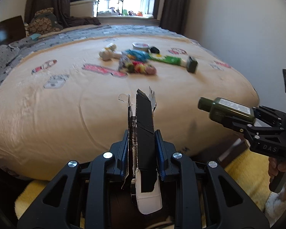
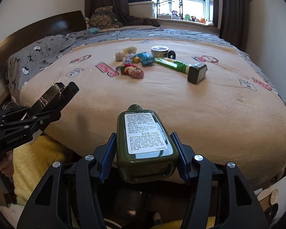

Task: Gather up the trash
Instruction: 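Carry comb and green bottle down to the bin and open both tools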

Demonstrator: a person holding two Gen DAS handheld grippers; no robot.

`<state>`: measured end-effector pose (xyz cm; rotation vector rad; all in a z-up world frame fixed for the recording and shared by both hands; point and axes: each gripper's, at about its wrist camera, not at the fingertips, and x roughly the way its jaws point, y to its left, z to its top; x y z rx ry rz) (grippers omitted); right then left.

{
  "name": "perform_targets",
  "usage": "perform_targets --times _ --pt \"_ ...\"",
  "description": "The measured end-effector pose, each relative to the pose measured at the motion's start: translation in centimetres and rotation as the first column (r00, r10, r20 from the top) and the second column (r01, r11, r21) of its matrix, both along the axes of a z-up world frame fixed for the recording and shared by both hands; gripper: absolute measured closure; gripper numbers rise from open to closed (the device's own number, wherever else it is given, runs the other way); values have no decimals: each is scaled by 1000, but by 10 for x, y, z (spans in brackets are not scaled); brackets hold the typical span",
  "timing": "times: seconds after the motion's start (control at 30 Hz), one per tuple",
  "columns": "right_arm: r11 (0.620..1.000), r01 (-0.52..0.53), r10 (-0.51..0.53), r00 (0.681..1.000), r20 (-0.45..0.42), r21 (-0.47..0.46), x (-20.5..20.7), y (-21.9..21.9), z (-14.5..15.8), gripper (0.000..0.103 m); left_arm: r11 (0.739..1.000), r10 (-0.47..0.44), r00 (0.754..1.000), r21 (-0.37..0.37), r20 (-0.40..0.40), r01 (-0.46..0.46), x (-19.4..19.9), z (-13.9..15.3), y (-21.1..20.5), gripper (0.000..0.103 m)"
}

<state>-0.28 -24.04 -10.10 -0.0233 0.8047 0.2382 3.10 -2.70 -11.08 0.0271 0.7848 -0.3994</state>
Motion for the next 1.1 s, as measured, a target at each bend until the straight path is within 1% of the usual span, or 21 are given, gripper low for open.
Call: perform_targets --times 0.1,0.2,0.27,0.33,0.43,0.53,0.67,0.87,0.93,1.0,1.07,1.1 --pt "1000 0 0 997 -73 5 -10 1 -22 46 999 -53 996 -15 -77 52 -11 -22 -7 79" --pt "999 7 -1 985 -170 32 -14 1 -49 46 995 -96 983 -14 -159 95 -19 -49 -15 79" --pt "999 9 -1 974 -227 35 -14 4 -67 46 993 -118 970 -12 -212 119 -21 -67 -20 79" --pt "999 15 -3 960 -280 41 -11 6 -85 46 990 -138 952 -12 -274 140 -21 -87 -24 79" --pt "998 33 -13 934 -358 51 -6 10 -109 46 989 -139 928 5 -345 150 -16 -111 -28 79" --pt "998 41 -18 914 -406 47 -1 14 -127 46 986 -144 900 14 -412 165 -11 -133 -33 79" --pt "998 57 -37 900 -435 34 5 18 -143 46 985 -127 879 43 -459 164 -1 -158 -39 79" --pt "993 91 -48 881 -471 69 15 15 -160 47 987 -116 867 45 -485 158 9 -183 -46 77" --pt "991 105 -56 878 -476 78 20 13 -160 47 987 -115 863 43 -492 156 11 -185 -47 75" --pt "989 118 -64 880 -471 84 23 8 -161 44 988 -107 861 45 -497 149 13 -188 -46 57" --pt "988 128 -72 883 -463 90 25 5 -158 41 989 -92 867 55 -490 137 12 -188 -44 48" --pt "987 132 -76 886 -458 92 25 4 -157 41 990 -87 868 58 -488 132 12 -187 -43 47"
